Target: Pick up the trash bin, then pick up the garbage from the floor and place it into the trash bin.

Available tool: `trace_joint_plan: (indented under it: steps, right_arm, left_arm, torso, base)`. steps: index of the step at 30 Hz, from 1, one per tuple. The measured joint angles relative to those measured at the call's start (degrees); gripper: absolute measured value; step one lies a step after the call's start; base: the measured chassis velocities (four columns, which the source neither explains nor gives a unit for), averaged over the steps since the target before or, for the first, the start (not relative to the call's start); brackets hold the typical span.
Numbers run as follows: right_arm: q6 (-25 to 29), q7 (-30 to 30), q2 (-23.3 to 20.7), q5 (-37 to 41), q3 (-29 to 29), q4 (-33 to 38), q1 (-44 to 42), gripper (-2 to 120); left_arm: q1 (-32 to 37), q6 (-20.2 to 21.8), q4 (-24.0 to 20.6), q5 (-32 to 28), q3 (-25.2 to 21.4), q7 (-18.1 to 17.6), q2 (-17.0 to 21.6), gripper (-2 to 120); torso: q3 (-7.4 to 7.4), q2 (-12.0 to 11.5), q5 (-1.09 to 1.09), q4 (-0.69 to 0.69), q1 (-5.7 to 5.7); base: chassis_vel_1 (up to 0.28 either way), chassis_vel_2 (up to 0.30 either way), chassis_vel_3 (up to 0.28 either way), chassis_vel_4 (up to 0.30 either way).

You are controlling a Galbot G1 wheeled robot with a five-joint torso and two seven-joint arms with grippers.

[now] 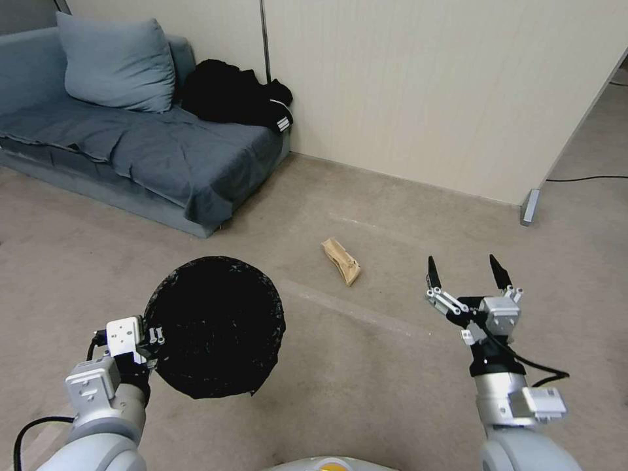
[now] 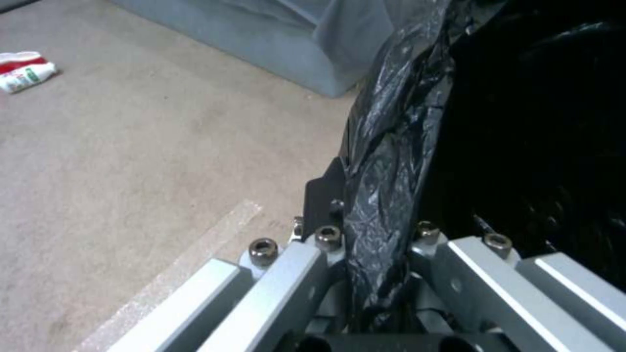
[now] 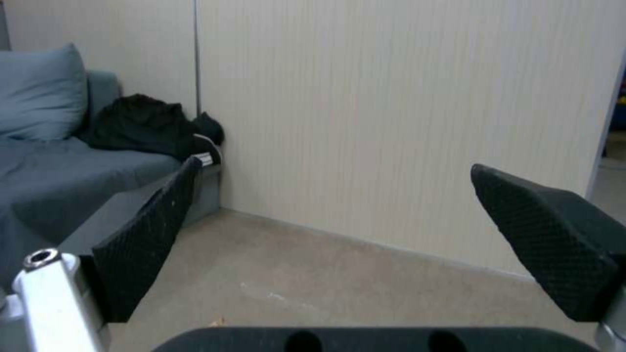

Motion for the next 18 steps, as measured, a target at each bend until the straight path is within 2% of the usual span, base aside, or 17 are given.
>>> trace_joint_plan:
  steps: [7,18]
  right_arm:
    - [-4.28,1.00,-2.90,2.54,-1.95,-3.36,4.91,100]
    - [-6.00,1.28,-3.99,2.87,-4.06,-5.33,5.88,100]
  left_arm:
    - [-1.11,0.14,0.60,0.45,0.37,0.12,0.25,1]
    - [-1.46,0.41,0.86,0.92,0.37,0.05,0.16,1]
  torso:
    - [0.00,0.00,0.00,0.00,0.00]
    - [0.00,0.00,0.00,0.00,0.00]
  base:
    - [0.000,0.000,0.000,0.000]
    - [0.000,0.000,0.000,0.000]
